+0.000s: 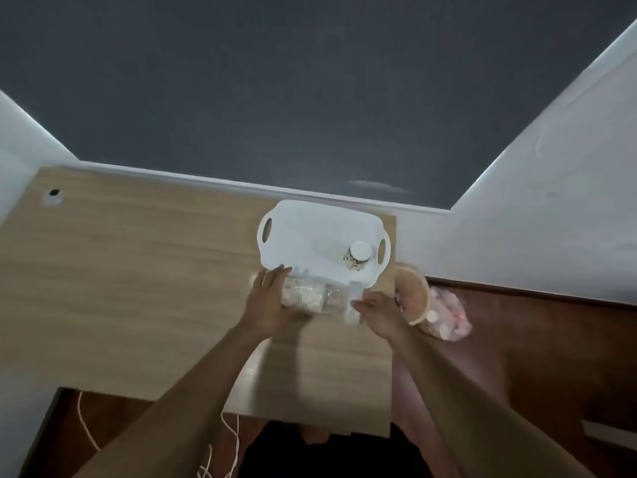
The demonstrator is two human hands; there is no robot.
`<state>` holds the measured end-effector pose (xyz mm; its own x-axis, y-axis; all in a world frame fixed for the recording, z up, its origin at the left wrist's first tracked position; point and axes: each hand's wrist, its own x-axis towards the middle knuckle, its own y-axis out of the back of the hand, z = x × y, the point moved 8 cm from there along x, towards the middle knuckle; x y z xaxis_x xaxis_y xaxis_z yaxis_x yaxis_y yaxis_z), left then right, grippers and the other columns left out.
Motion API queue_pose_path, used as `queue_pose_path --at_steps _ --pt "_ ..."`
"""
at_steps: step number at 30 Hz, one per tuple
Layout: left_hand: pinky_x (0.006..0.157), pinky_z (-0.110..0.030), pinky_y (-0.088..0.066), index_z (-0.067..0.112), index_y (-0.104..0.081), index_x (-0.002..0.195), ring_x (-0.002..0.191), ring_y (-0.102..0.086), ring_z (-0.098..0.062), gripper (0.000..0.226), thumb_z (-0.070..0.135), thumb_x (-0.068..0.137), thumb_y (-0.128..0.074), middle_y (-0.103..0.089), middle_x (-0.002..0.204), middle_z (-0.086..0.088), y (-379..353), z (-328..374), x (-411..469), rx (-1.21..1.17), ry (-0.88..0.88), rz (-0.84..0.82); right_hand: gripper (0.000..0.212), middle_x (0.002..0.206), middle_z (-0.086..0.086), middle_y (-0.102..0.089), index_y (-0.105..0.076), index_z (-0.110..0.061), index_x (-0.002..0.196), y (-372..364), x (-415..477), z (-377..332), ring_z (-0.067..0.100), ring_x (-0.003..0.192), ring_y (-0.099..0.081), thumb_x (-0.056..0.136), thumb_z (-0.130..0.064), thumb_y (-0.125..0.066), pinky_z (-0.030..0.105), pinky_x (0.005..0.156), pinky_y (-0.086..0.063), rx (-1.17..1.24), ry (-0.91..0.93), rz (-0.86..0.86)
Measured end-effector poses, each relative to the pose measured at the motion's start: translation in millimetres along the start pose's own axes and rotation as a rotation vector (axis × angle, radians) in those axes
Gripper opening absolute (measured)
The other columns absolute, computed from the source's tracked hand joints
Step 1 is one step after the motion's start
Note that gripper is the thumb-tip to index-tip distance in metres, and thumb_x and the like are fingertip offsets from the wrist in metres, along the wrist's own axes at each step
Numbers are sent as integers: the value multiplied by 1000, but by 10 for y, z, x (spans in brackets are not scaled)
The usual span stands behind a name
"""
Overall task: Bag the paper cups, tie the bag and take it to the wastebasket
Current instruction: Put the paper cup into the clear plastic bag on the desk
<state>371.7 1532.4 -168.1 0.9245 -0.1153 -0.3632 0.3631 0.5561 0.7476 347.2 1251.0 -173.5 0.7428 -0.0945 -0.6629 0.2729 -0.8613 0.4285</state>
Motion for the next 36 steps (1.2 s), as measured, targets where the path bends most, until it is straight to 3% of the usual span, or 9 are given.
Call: queue_pose_path --at_steps 5,10,15,19,23,26,29,32,36 --pt "134 -66 -10 27 -4 177 171 2 -39 141 62 75 -94 -11 184 -5 -19 -164 -2 145 16 -211 27 80 -3 -69 -73 -13 96 -231 -384 -94 13 72 -68 91 -36 -87 38 76 -59 208 -36 15" --pt "130 -74 1 33 6 176 171 9 -35 154 69 66 -96 -4 184 -4 110 -312 -118 179 -32 -227 33 79 -2 -54 -58 -18 76 -447 -839 -643 14 77 -61 97 -35 -78 41 89 -63 213 52 -16" --pt "127 -78 1 35 -3 174 171 6 -26 159 81 52 -95 -8 182 9 260 -194 -325 119 -209 -123 46 94 8 -78 -63 -1 86 -534 -1204 -1247 27 82 -65 84 -46 -71 39 78 -46 125 203 -39" --pt "127 -78 4 35 -9 172 171 11 -17 163 101 40 -78 -11 181 19 286 -173 -384 58 -297 -173 34 113 -9 -85 -77 -3 107 -476 -1417 -1546 21 120 -74 101 -29 -57 40 106 -54 114 276 -110" --pt "133 -66 -12 29 -31 169 168 -21 -16 135 89 60 -84 -37 175 13 445 50 -403 107 -391 -160 37 119 10 -84 -81 3 113 -296 -1434 -1617 32 125 -75 107 -12 -48 53 116 -55 270 309 -160" --pt "111 -47 -50 32 -54 150 131 -66 -22 102 74 65 -92 -69 143 10 597 152 -357 -1 -455 -141 51 128 24 -78 -76 10 120 -179 -1427 -1591 39 127 -72 107 -22 -39 55 116 -54 439 277 -231" --pt "97 -42 -58 37 -58 146 115 -69 -18 95 68 63 -92 -69 131 12 755 192 -326 -40 -475 -161 53 131 27 -77 -74 14 124 -61 -1403 -1452 43 130 -70 111 -19 -34 57 119 -51 539 202 -257" --pt "97 -38 -56 42 -58 149 114 -65 -11 96 70 63 -91 -63 124 16 866 274 -346 21 -504 -166 33 139 21 -75 -74 3 133 -22 -1419 -1339 42 130 -71 110 -16 -61 58 119 -51 385 283 -289" --pt "94 -35 -53 50 -48 158 114 -55 -10 102 67 66 -90 -54 119 14 911 385 -374 149 -514 -179 48 145 7 -74 -72 -15 143 -122 -1286 -1211 24 133 -72 96 -10 -83 46 115 -57 140 314 -254"
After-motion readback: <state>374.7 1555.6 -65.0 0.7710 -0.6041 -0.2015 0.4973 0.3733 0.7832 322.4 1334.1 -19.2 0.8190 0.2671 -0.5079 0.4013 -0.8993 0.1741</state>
